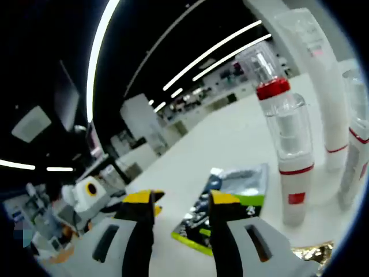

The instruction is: Arrange the skincare products in the storage area until every visible bottle or jar stands upright without overlapping.

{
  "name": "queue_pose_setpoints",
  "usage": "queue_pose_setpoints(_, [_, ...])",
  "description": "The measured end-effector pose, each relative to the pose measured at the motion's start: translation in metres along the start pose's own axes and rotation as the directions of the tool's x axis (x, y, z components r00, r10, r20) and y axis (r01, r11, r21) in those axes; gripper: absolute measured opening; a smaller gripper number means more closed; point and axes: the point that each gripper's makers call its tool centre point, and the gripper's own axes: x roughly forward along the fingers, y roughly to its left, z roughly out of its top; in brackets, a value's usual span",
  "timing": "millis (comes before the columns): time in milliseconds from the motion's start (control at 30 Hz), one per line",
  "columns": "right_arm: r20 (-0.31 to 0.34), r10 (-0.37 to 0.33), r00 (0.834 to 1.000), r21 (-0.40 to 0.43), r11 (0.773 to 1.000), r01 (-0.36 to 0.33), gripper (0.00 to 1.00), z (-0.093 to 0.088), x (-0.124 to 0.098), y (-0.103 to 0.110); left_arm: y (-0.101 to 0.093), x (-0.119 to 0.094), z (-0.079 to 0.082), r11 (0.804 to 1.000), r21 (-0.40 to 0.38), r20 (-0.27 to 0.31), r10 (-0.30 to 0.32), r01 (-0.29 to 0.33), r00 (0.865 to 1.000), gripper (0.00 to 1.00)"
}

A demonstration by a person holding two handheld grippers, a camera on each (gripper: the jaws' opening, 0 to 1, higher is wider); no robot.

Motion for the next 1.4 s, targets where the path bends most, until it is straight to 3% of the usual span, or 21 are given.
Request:
queue_pose_setpoints(67, [0.061, 0.066, 0.996, -0.011, 0.998, -0.065, 0.56, 0.011, 0.002, 0.011, 0.005, -0.001, 0.003, 1.0, -0.007, 0.02, 0.025, -0.025, 0.999, 0.41])
queue_pose_setpoints(167, [0.153, 0.176, 0.972, -0.105, 0.981, -0.161, 0.76, 0.026, 0.003, 0.035, 0.013, -0.003, 0.007, 0.998, 0.0, 0.039, 0.068, -0.068, 0.997, 0.48])
queue_pose_setpoints(200, [0.163, 0.21, 0.964, -0.152, 0.971, -0.185, 0.88, 0.023, 0.003, 0.051, 0.017, -0.004, 0.008, 0.996, 0.014, 0.046, 0.09, -0.091, 0.995, 0.5])
queue_pose_setpoints(267, [0.159, 0.276, 0.948, -0.267, 0.936, -0.227, 1.0, 0.019, 0.005, 0.073, 0.027, -0.007, 0.012, 0.987, 0.034, 0.065, 0.154, -0.156, 0.986, 0.6])
queue_pose_setpoints(400, [0.091, 0.314, 0.945, -0.486, 0.842, -0.233, 1.0, 0.001, 0.007, 0.1, 0.047, -0.013, 0.016, 0.957, 0.042, 0.087, 0.283, -0.287, 0.955, 0.97])
queue_pose_setpoints(467, [0.031, 0.353, 0.935, -0.514, 0.808, -0.288, 1.0, -0.013, 0.009, 0.111, 0.057, -0.019, 0.019, 0.934, 0.07, 0.1, 0.342, -0.349, 0.934, 0.99])
queue_pose_setpoints(533, [-0.017, 0.375, 0.927, -0.515, 0.792, -0.329, 1.0, -0.025, 0.01, 0.118, 0.066, -0.025, 0.022, 0.912, 0.083, 0.112, 0.393, -0.403, 0.913, 1.0])
queue_pose_setpoints(667, [-0.137, 0.361, 0.922, -0.473, 0.794, -0.381, 0.96, -0.051, 0.013, 0.118, 0.082, -0.041, 0.024, 0.861, 0.07, 0.116, 0.495, -0.504, 0.861, 1.0])
queue_pose_setpoints(733, [-0.235, 0.341, 0.91, -0.456, 0.788, -0.412, 0.93, -0.071, 0.016, 0.114, 0.091, -0.052, 0.028, 0.833, 0.038, 0.13, 0.543, -0.551, 0.83, 1.0])
queue_pose_setpoints(767, [-0.273, 0.325, 0.905, -0.455, 0.785, -0.42, 0.92, -0.08, 0.017, 0.112, 0.098, -0.06, 0.029, 0.809, 0.027, 0.134, 0.579, -0.587, 0.804, 1.0])
queue_pose_setpoints(800, [-0.315, 0.311, 0.897, -0.457, 0.778, -0.431, 0.9, -0.088, 0.018, 0.11, 0.102, -0.065, 0.03, 0.793, 0.02, 0.139, 0.602, -0.61, 0.787, 1.0])
queue_pose_setpoints(867, [-0.38, 0.276, 0.883, -0.471, 0.764, -0.441, 0.86, -0.103, 0.019, 0.106, 0.108, -0.073, 0.031, 0.775, 0.0, 0.142, 0.626, -0.632, 0.767, 0.98])
queue_pose_setpoints(967, [-0.465, 0.213, 0.859, -0.493, 0.744, -0.451, 0.79, -0.123, 0.019, 0.099, 0.112, -0.078, 0.03, 0.772, -0.03, 0.146, 0.632, -0.635, 0.761, 0.95])
queue_pose_setpoints(1100, [-0.541, 0.139, 0.83, -0.474, 0.765, -0.437, 0.74, -0.141, 0.02, 0.086, 0.115, -0.077, 0.025, 0.773, -0.05, 0.125, 0.633, -0.633, 0.764, 0.94])
queue_pose_setpoints(1133, [-0.547, 0.112, 0.83, -0.478, 0.772, -0.42, 0.72, -0.143, 0.02, 0.082, 0.115, -0.077, 0.024, 0.772, -0.047, 0.121, 0.634, -0.633, 0.764, 0.93])
queue_pose_setpoints(1200, [-0.523, 0.09, 0.848, -0.532, 0.742, -0.407, 0.67, -0.136, 0.021, 0.083, 0.115, -0.077, 0.024, 0.775, -0.047, 0.12, 0.631, -0.631, 0.766, 0.92])
queue_pose_setpoints(1333, [-0.518, 0.072, 0.852, -0.536, 0.749, -0.389, 0.62, -0.134, 0.022, 0.077, 0.115, -0.078, 0.026, 0.776, -0.051, 0.129, 0.629, -0.629, 0.766, 0.91])
queue_pose_setpoints(1400, [-0.522, 0.059, 0.851, -0.539, 0.75, -0.383, 0.48, -0.131, 0.021, 0.075, 0.115, -0.079, 0.027, 0.774, -0.049, 0.13, 0.631, -0.631, 0.765, 0.91])
